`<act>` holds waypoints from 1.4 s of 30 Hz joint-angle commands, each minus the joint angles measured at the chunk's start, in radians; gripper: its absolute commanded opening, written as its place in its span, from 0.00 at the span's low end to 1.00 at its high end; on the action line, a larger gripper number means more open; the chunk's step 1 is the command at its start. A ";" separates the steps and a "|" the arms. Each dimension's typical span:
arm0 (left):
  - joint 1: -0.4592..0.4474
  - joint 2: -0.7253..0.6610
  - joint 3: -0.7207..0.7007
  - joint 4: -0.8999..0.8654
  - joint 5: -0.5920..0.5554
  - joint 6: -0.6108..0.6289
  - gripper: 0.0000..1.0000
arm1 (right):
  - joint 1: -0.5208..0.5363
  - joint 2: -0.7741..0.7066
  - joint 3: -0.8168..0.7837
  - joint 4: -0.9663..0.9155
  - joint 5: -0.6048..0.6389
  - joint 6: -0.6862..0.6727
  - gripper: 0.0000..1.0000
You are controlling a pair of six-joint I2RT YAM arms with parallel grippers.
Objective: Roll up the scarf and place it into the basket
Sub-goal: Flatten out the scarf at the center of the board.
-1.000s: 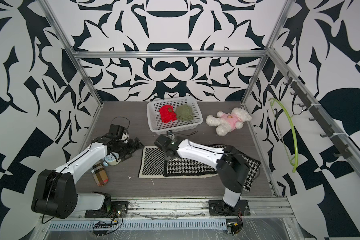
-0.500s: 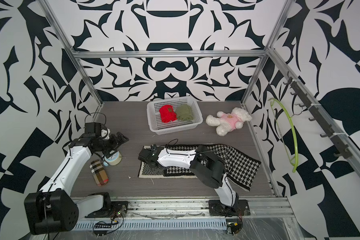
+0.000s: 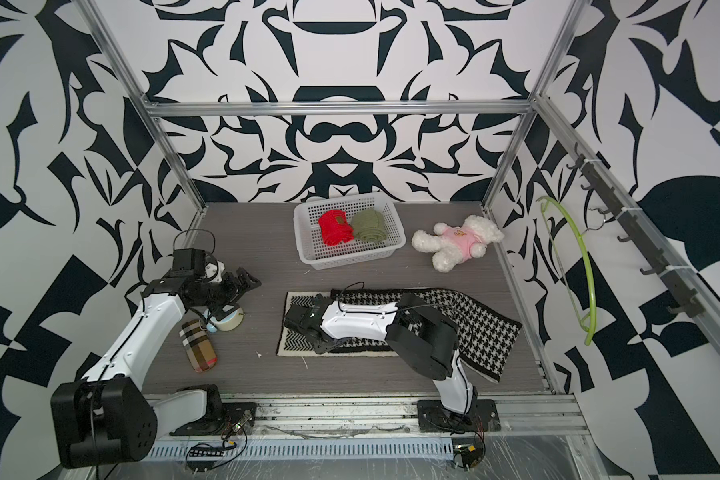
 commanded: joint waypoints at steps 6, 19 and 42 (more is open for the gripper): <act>0.002 -0.001 0.000 -0.012 0.016 0.003 0.99 | 0.014 -0.121 0.022 -0.089 0.083 0.002 0.00; 0.003 0.001 0.063 -0.031 0.000 0.010 0.99 | 0.017 -0.279 0.272 -0.189 0.094 -0.169 0.00; 0.034 -0.007 0.066 -0.053 0.012 0.022 0.99 | -0.030 -0.064 0.503 -0.155 -0.125 -0.206 0.00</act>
